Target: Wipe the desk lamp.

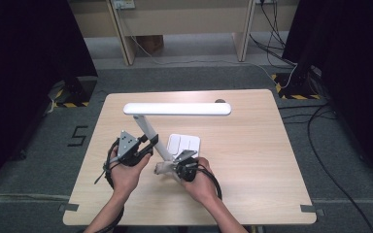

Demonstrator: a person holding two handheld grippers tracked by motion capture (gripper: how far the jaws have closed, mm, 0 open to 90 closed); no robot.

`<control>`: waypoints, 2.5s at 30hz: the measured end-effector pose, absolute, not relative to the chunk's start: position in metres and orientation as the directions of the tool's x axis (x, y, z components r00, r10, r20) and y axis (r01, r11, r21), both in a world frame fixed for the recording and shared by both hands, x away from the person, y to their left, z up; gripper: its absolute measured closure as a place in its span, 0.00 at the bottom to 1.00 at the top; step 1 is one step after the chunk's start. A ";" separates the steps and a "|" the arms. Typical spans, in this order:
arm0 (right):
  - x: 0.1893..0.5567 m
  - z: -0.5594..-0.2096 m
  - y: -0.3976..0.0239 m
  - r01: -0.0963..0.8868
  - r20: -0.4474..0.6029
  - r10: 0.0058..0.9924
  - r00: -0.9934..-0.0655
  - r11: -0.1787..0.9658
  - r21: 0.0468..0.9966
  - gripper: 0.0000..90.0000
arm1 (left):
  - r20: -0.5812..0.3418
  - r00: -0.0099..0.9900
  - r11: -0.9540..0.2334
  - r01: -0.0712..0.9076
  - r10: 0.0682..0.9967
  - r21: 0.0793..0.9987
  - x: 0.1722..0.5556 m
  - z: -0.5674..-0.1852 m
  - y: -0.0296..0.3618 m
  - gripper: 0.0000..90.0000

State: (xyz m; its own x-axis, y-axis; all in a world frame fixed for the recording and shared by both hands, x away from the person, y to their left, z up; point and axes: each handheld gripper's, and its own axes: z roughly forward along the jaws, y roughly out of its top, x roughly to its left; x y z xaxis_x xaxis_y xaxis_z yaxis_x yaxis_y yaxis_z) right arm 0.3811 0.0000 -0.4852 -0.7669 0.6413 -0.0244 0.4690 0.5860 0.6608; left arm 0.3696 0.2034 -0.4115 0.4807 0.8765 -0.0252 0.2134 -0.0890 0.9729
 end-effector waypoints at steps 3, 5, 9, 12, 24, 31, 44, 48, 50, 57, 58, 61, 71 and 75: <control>0.380 -0.485 -0.005 0.487 -0.016 0.656 -0.755 0.577 0.656 0.95 | -0.029 0.480 -0.085 0.215 0.877 0.973 0.369 -0.412 0.204 0.74; 0.381 -0.485 -0.009 0.483 -0.024 0.655 -0.755 0.580 0.656 0.95 | -0.030 0.479 -0.084 0.215 0.877 0.973 0.369 -0.412 0.203 0.74; 0.381 -0.485 -0.015 0.488 -0.032 0.663 -0.748 0.582 0.651 0.95 | -0.033 0.478 -0.081 0.217 0.878 0.973 0.369 -0.412 0.203 0.74; 0.383 -0.485 -0.020 0.499 -0.028 0.674 -0.738 0.573 0.650 0.95 | -0.029 0.478 -0.085 0.216 0.878 0.973 0.369 -0.412 0.203 0.74; 0.384 -0.483 -0.036 0.534 -0.033 0.720 -0.693 0.545 0.646 0.95 | -0.028 0.476 -0.086 0.216 0.879 0.973 0.368 -0.411 0.203 0.74; 0.388 -0.472 -0.031 0.519 -0.019 0.738 -0.674 0.493 0.698 0.95 | -0.052 0.490 -0.057 0.205 0.870 0.977 0.370 -0.409 0.203 0.67; 0.396 -0.466 0.002 0.519 0.022 0.734 -0.678 0.458 0.722 0.95 | -0.036 0.492 -0.069 0.195 0.870 0.978 0.370 -0.405 0.205 0.67; 0.398 -0.470 0.007 0.538 0.041 0.737 -0.675 0.452 0.711 0.95 | -0.035 0.492 -0.072 0.197 0.870 0.978 0.370 -0.405 0.205 0.67; 0.399 -0.471 0.008 0.544 0.046 0.739 -0.672 0.450 0.708 0.95 | -0.035 0.491 -0.072 0.197 0.870 0.978 0.370 -0.405 0.204 0.68; 0.403 -0.478 0.008 0.574 0.061 0.750 -0.658 0.448 0.686 0.95 | -0.041 0.492 -0.068 0.203 0.870 0.977 0.372 -0.405 0.204 0.67; 0.403 -0.480 0.008 0.581 0.068 0.753 -0.654 0.444 0.682 0.95 | -0.044 0.492 -0.065 0.203 0.869 0.977 0.372 -0.405 0.204 0.67; 0.402 -0.484 0.006 0.579 0.062 0.752 -0.656 0.449 0.681 0.95 | -0.051 0.495 -0.058 0.203 0.867 0.977 0.373 -0.405 0.203 0.66; 0.401 -0.485 0.002 0.564 0.021 0.749 -0.662 0.480 0.672 0.95 | -0.036 0.477 -0.069 0.201 0.878 0.977 0.374 -0.405 0.203 0.72; 0.401 -0.485 -0.001 0.561 0.009 0.753 -0.658 0.482 0.673 0.95 | -0.034 0.473 -0.070 0.201 0.880 0.977 0.374 -0.405 0.202 0.74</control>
